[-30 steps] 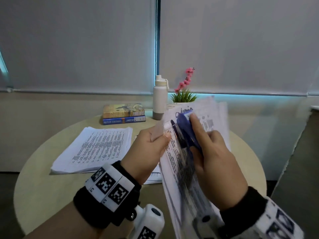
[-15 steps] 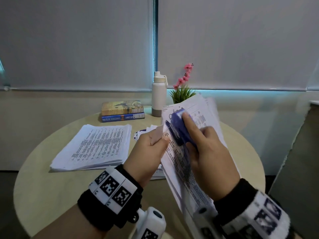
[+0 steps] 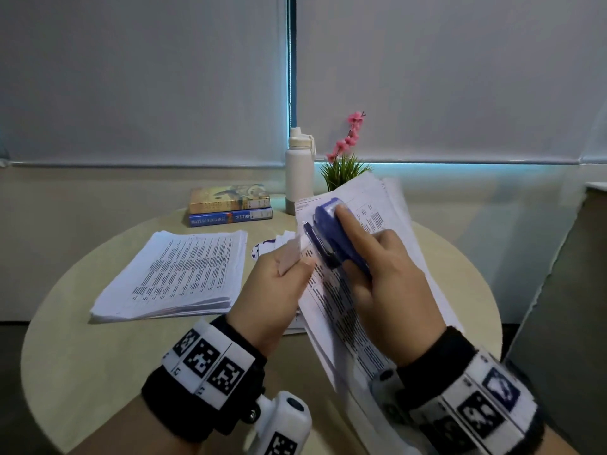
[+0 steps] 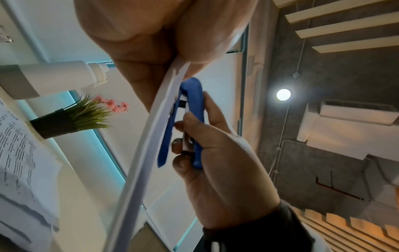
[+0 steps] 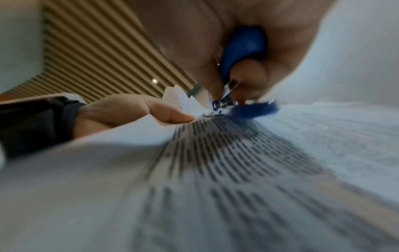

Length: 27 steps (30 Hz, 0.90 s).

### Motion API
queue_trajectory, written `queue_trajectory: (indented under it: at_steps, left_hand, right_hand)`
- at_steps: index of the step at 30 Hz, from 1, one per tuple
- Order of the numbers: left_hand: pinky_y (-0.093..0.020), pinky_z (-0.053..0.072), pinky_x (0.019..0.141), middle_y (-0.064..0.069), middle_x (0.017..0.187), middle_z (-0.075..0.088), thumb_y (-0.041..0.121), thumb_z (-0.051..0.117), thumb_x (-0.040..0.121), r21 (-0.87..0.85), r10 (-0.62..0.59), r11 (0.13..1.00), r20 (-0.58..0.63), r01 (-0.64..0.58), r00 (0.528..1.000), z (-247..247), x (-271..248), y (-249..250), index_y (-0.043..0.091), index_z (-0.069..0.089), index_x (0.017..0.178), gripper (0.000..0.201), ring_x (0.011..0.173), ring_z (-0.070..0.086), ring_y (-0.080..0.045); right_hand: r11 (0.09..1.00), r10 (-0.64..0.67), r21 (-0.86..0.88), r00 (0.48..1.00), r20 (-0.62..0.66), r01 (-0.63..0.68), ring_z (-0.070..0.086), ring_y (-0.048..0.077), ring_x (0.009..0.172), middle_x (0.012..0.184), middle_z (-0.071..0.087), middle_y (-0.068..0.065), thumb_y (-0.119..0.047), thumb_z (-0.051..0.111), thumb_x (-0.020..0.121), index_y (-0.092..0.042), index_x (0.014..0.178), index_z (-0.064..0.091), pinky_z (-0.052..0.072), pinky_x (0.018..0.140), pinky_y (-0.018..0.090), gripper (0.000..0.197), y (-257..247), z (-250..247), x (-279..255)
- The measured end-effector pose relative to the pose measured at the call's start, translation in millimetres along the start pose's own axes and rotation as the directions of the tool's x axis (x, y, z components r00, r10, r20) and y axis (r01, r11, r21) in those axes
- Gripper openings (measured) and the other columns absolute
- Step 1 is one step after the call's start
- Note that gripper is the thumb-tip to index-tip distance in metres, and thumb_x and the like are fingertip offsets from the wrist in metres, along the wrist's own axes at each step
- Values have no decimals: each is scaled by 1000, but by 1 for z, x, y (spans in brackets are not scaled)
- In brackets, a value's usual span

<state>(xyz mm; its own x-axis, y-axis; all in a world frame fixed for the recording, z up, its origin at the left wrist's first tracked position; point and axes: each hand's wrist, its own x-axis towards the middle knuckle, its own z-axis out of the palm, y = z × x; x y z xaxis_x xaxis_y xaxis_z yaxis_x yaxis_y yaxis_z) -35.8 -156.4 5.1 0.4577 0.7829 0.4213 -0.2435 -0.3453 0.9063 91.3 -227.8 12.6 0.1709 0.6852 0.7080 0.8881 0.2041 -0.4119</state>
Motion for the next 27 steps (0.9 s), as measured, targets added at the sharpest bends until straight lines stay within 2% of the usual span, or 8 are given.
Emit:
queue_trajectory:
  at_steps: [3,11,14,15,17,21,23,27]
  left_hand:
    - [-38,53,85,3,89,75,2,46,97,28,-1,1000,3,1,1000,-1,0,0,29,75,88,40,91,69,-18]
    - [-32,53,83,5,89,75,0,46,96,67,23,997,26,-24,999,-2,2,5,23,72,89,35,90,69,-14]
    - [-20,52,71,8,85,75,-1,44,96,59,12,998,50,-15,999,-3,0,7,20,70,90,35,84,69,-7]
    - [-19,52,71,8,87,75,-1,44,96,53,-2,999,65,-1,998,-3,-1,7,20,70,92,34,85,70,-7]
    - [-27,54,81,4,95,75,1,45,97,62,-37,998,78,32,996,-3,-4,6,20,71,96,33,94,70,-13]
    - [-45,53,87,-7,96,75,7,49,94,-71,-133,989,-59,128,989,-20,-1,4,12,68,101,20,92,71,-24]
    - [-44,57,79,-9,98,75,7,49,94,-221,-172,965,-144,137,975,-32,5,8,6,65,107,21,91,72,-25]
    - [-35,60,70,-10,108,72,9,47,96,-390,-176,918,-259,64,950,-49,13,21,5,62,118,27,96,71,-24]
  right_hand:
    - [998,50,38,998,46,-52,50,22,92,104,48,0,-15,52,89,-47,142,24,37,72,29,68,1,4,0]
    - [998,52,-26,998,-41,-53,48,21,81,98,46,0,-21,46,88,-46,142,24,41,71,31,63,-1,7,1]
    - [969,131,211,991,7,-130,51,12,105,122,51,-5,-19,46,89,-38,143,29,41,91,25,59,-1,8,4]
    - [896,200,391,978,66,-209,50,6,110,130,49,-8,-14,48,93,-36,141,32,42,95,24,56,-1,7,7]
    - [698,316,636,939,139,-329,54,4,91,129,51,-6,-7,48,95,-36,137,37,50,70,20,52,3,4,10]
    - [434,466,815,870,162,-385,47,4,53,77,55,-1,-7,51,91,-20,115,54,36,46,16,27,21,-15,-2]
    - [312,519,880,840,158,-358,47,9,56,67,52,2,-18,56,85,-15,92,60,37,52,20,9,35,-28,-16]
    - [230,591,902,789,169,-365,42,27,83,89,50,18,-40,71,70,-2,103,62,36,80,39,51,64,-41,-50]
